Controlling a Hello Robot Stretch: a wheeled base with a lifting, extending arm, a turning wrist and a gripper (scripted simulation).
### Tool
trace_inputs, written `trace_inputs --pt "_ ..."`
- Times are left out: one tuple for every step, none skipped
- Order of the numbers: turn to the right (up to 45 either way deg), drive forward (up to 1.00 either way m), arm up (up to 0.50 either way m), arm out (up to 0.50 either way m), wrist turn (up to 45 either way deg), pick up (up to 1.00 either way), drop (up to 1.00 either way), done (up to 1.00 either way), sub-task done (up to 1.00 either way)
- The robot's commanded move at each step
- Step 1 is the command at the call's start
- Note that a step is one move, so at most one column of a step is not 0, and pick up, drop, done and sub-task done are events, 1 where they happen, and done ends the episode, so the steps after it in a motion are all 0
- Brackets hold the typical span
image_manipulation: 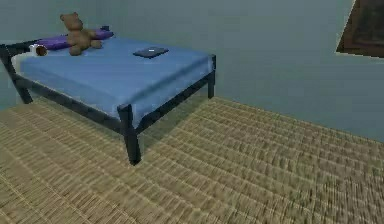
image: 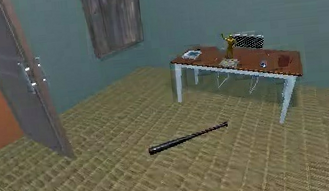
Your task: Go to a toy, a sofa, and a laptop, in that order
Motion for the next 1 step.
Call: trace_inputs --pt "-45.0 0.0 0.0 0.0 0.0 0.0 0.0 0.0 0.0"
